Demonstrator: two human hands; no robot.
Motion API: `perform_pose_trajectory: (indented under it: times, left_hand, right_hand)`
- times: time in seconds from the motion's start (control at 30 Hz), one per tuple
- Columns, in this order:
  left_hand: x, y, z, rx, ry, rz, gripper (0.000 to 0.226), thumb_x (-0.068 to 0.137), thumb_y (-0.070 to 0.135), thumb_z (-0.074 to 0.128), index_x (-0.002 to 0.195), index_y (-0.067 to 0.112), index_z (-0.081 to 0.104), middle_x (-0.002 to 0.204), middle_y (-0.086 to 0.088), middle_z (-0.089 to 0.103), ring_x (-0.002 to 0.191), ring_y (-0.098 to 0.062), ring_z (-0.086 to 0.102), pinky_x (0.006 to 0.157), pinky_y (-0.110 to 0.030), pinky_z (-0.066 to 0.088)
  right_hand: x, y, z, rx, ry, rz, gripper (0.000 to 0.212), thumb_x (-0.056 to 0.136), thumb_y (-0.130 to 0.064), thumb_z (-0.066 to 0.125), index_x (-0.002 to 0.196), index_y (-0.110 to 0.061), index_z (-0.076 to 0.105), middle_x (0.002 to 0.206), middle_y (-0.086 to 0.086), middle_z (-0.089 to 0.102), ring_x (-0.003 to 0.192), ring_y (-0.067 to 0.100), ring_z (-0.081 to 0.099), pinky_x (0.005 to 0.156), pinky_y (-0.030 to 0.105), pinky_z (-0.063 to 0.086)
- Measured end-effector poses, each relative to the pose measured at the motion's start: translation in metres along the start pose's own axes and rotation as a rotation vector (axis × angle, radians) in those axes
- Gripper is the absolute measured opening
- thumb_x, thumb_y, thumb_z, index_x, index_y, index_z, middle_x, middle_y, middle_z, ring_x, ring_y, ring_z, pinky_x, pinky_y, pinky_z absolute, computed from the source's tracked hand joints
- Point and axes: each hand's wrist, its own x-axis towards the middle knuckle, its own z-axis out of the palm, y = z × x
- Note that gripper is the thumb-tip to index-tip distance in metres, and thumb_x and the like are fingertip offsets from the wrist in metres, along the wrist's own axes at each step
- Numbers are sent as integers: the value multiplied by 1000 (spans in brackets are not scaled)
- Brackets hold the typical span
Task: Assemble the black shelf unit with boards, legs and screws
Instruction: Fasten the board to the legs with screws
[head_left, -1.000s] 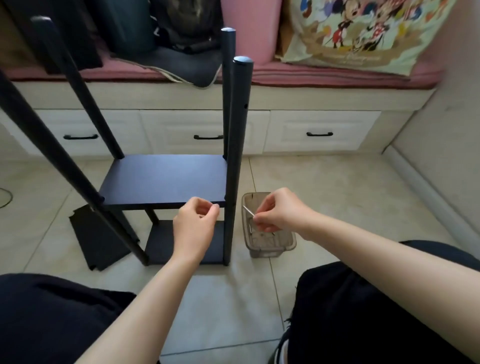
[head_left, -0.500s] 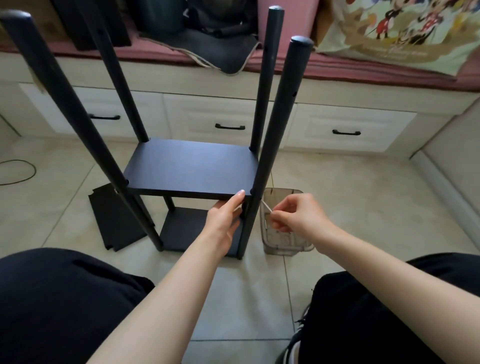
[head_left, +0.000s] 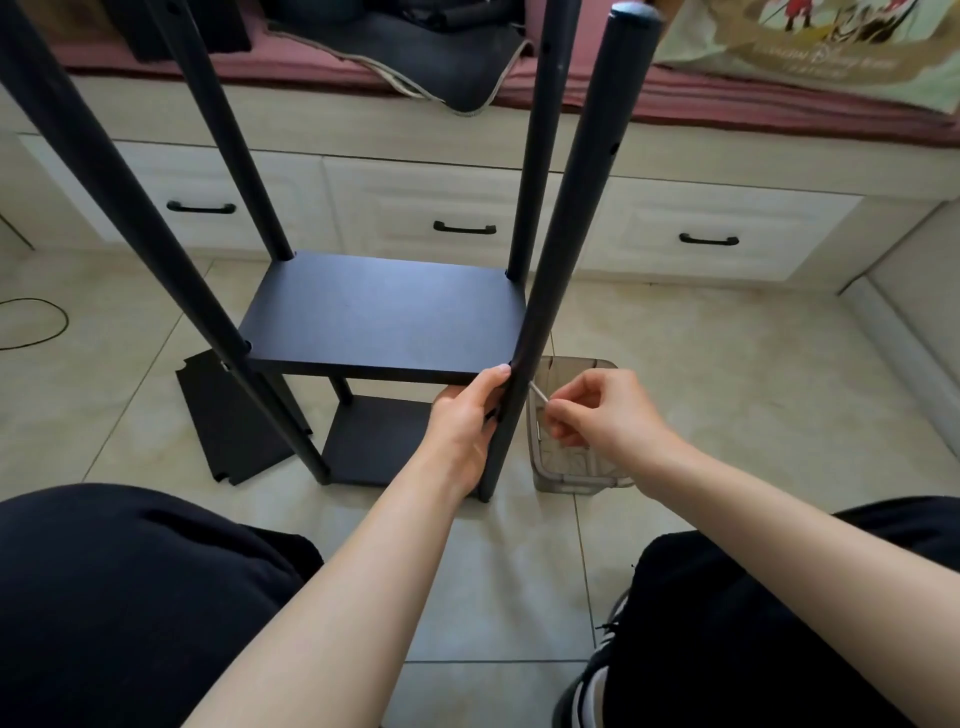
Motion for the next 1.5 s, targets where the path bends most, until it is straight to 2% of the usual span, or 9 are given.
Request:
perform_pose_trajectory:
  times: [0.13, 0.37, 0.53, 0.67, 0.87, 1.13, 1.3, 1.4, 1.5]
  left_hand:
    - [0, 1, -2, -15, -23, -6, 27, 96, 17, 65, 117, 0, 70, 105, -12, 73, 100, -24, 68, 103, -39, 50]
    - [0, 0, -4, 10, -44, -5, 33, 98, 20, 62, 123, -2, 68, 113, -17, 73, 106, -25, 68, 110, -43, 46]
    - [1, 0, -5, 22, -45, -4, 32, 98, 21, 62, 121, -1, 69, 109, -16, 74, 106, -27, 69, 110, -45, 46]
    - [2, 0, -5, 38, -31, -6, 33, 98, 23, 63, 121, 1, 69, 119, -18, 72, 117, -32, 66, 109, -45, 47]
    - [2, 0, -7, 33, -38, -12, 36, 98, 25, 64, 123, -1, 68, 121, -19, 71, 119, -33, 65, 110, -45, 47]
    - [4, -2, -8, 19, -56, -6, 39, 97, 28, 65, 124, -1, 68, 123, -19, 70, 121, -32, 64, 109, -43, 48]
    - [4, -2, -9, 28, -59, -11, 37, 98, 25, 63, 124, -1, 68, 124, -20, 69, 124, -33, 62, 112, -45, 44]
    - [4, -1, -8, 29, -53, -13, 33, 99, 22, 61, 121, 0, 70, 121, -18, 71, 125, -34, 61, 109, -42, 45]
    - [5, -1, -8, 25, -56, -8, 34, 99, 21, 60, 123, -1, 68, 127, -21, 67, 127, -34, 59, 111, -44, 43]
  right_hand:
    - [4, -1, 1, 19, 15, -31, 8, 88, -9, 68, 81, -11, 67, 66, 0, 72, 62, 13, 71, 65, 32, 59]
    - [10, -2, 12, 44, 31, -39, 11, 89, -8, 68, 80, -12, 64, 70, 7, 72, 70, 21, 73, 72, 35, 61]
    - [10, -1, 15, 35, 39, -61, 10, 90, -7, 67, 81, -13, 64, 71, 5, 72, 67, 17, 72, 72, 35, 62]
    - [7, -1, 14, -56, 60, -120, 13, 90, -10, 65, 80, -17, 63, 69, 2, 72, 68, 16, 70, 75, 38, 60]
    - [3, -5, 14, -204, 68, -218, 14, 93, -13, 65, 81, -21, 60, 72, -3, 69, 69, 7, 67, 71, 28, 55]
    - [7, -3, 12, -185, 75, -240, 10, 91, -15, 68, 82, -19, 64, 69, -4, 69, 67, 5, 66, 68, 26, 53]
    - [9, -1, 15, -263, 95, -303, 17, 91, -15, 67, 78, -23, 59, 70, -11, 65, 65, -1, 61, 58, 7, 41]
    - [8, 0, 17, -331, 120, -368, 18, 90, -13, 69, 82, -22, 56, 74, -13, 60, 70, -5, 56, 60, 5, 41]
    - [8, -1, 16, -299, 133, -315, 16, 88, -22, 73, 89, -21, 58, 76, -14, 59, 73, -3, 57, 59, 8, 40]
